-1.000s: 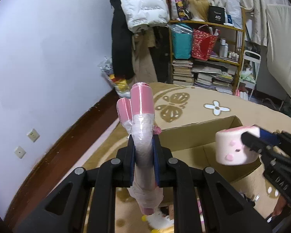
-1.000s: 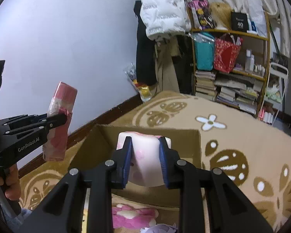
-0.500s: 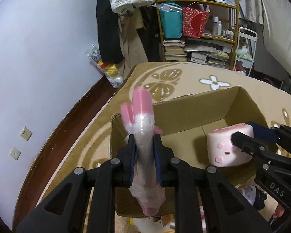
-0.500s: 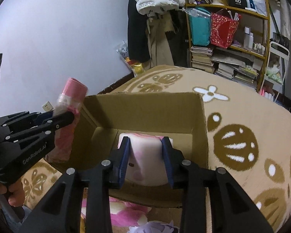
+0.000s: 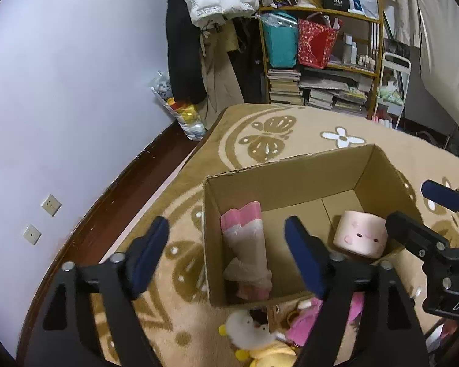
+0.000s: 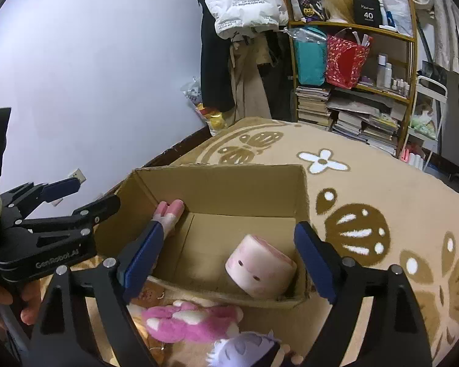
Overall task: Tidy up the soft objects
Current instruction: 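Carry both items into the cardboard box and open both tools, then move both tools back down toward the yellow dog plush and black carton, then grasp the yellow dog plush with the left tool while the right tool grasps the black carton, then carry both items over the box and open both tools to drop them in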
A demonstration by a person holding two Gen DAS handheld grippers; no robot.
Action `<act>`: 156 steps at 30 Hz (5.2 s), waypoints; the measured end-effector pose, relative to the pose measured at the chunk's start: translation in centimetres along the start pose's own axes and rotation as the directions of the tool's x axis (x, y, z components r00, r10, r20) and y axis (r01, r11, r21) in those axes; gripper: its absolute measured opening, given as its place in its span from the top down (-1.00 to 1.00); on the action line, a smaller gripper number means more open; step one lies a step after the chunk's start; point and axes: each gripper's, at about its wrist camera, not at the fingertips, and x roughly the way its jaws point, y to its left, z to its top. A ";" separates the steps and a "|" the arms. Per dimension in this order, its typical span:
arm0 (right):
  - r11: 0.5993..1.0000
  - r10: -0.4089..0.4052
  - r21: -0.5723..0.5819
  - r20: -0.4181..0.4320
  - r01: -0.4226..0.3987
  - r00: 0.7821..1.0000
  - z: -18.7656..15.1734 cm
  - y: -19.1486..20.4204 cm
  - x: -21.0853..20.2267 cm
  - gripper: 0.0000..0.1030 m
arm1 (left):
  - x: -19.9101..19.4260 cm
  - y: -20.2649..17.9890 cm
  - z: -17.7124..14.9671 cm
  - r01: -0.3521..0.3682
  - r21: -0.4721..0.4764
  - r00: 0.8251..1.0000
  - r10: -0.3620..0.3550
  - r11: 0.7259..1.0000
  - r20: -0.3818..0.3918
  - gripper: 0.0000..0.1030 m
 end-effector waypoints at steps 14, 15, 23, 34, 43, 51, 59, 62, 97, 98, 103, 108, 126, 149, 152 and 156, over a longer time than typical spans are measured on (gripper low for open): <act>0.999 -0.015 0.043 0.013 0.014 1.000 -2.1 0.7 -6.2 -1.00 | -6.8 2.6 -2.5 -0.005 -0.097 1.000 0.007 0.995 0.023 -0.98; 0.999 -0.018 0.045 0.012 0.018 1.000 -2.4 0.8 -6.6 -1.00 | -7.1 2.7 -2.8 -0.002 -0.107 1.000 0.005 0.994 0.020 -0.98; 0.997 -0.029 0.071 -0.025 0.031 0.999 -4.8 1.4 -8.4 -1.00 | -8.5 2.9 -5.5 0.003 -0.130 1.000 -0.006 0.992 -0.023 -0.98; 0.999 0.000 0.049 -0.110 0.005 0.994 -8.4 3.0 -8.1 -1.00 | -7.1 2.3 -8.3 0.014 -0.149 0.988 -0.036 0.989 -0.150 -0.98; 0.998 0.020 0.061 -0.171 -0.010 0.985 -10.3 3.2 -6.6 -1.00 | -4.5 1.8 -9.7 0.033 -0.159 0.967 -0.071 0.987 -0.244 -0.98; 0.996 0.048 0.079 -0.225 -0.031 0.973 -11.5 3.4 -5.0 -1.00 | -2.6 0.7 -10.6 0.054 -0.142 0.946 -0.096 0.988 -0.309 -0.98; 0.996 0.069 0.075 -0.270 -0.050 0.960 -12.3 4.0 -3.2 -1.00 | -0.5 0.4 -11.2 0.081 -0.162 0.915 -0.137 0.984 -0.379 -0.98; 0.996 0.072 0.071 -0.287 -0.054 0.955 -12.6 4.3 -2.6 -1.00 | 0.3 0.3 -11.4 0.078 -0.169 0.904 -0.141 0.982 -0.402 -0.98; 0.997 0.078 0.060 -0.425 -0.058 0.902 -14.7 5.2 2.0 -0.02 | 5.9 -3.9 -14.0 0.098 -0.147 0.824 -0.163 0.984 -0.542 -0.98; 0.996 0.081 0.055 -0.428 -0.064 0.900 -14.7 5.5 2.1 0.10 | 6.0 -3.9 -14.0 0.098 -0.146 0.823 -0.163 0.984 -0.545 -0.98; 0.997 0.075 0.019 -0.431 -0.074 0.899 -14.8 6.4 2.1 0.44 | 6.6 -4.0 -14.6 0.102 -0.146 0.820 -0.167 0.984 -0.548 -0.97; 0.997 0.079 0.032 -0.438 -0.073 0.896 -14.9 6.5 2.4 0.47 | 6.7 -4.1 -15.1 0.154 -0.186 0.801 -0.233 0.970 -0.552 -0.59; 0.997 0.073 0.022 -0.337 -0.069 0.939 -13.4 5.2 -0.2 0.58 | 1.6 -2.9 -14.3 0.052 -0.099 0.913 -0.087 0.994 -0.398 -0.10; 0.995 0.075 0.070 -0.027 -0.073 0.997 -6.0 2.7 -5.6 0.59 | -7.7 1.5 -6.0 -0.038 -0.076 0.999 0.039 0.996 0.010 -0.10; 0.997 0.063 0.045 0.004 -0.063 0.998 -5.0 2.4 -5.6 0.59 | -7.8 1.9 -4.8 -0.023 -0.081 0.998 0.027 0.996 0.053 -0.10; 0.999 0.034 0.011 0.022 -0.034 0.999 -3.8 2.5 -5.3 0.59 | -7.6 2.6 -3.7 -0.007 -0.116 0.993 0.021 0.993 0.120 -0.10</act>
